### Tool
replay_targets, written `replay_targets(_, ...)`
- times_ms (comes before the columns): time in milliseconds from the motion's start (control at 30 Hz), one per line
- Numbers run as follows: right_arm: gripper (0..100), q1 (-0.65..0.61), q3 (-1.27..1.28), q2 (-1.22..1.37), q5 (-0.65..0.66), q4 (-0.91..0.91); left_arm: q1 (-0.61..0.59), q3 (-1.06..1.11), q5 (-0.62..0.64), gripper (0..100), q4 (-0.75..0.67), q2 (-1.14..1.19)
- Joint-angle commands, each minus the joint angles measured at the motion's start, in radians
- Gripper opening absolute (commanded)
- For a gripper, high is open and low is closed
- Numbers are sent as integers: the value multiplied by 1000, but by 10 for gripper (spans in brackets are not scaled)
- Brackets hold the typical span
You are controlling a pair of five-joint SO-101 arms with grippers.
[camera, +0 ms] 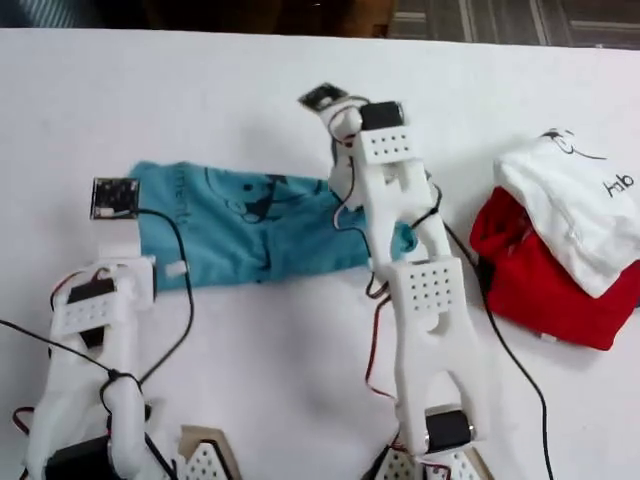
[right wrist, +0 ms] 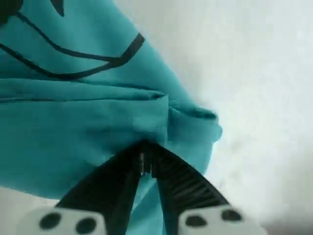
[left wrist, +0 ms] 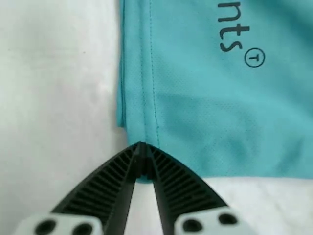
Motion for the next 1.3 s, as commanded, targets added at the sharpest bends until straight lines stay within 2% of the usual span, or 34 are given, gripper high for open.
replay_targets(0, 18, 12, -80, 16, -11, 24, -3, -5, -3, 28, -12, -14)
replay_targets(367, 18, 12, -124, -314, -11, 25, -5, -5, 3, 28, -12, -15)
replay_targets(500, 18, 13, -3, -449, -11, 25, -9, -30, 6, 47, 8, -17)
replay_targets(667, 18, 16, 233, -611, -11, 25, -69, -180, 127, 197, 275, -14)
replay_targets(767, 18, 16, 338, -711, -11, 24, -100, -323, 138, 203, 439, -14)
replay_targets(933, 18, 16, 450, -806, -3, 22, -155, -470, 264, 203, 554, 31)
replay_targets(1100, 18, 16, 471, -843, -3, 22, -152, -602, 325, 203, 620, 298)
replay_targets(1267, 18, 15, 471, -860, -3, 22, -152, -877, 328, 203, 796, 689)
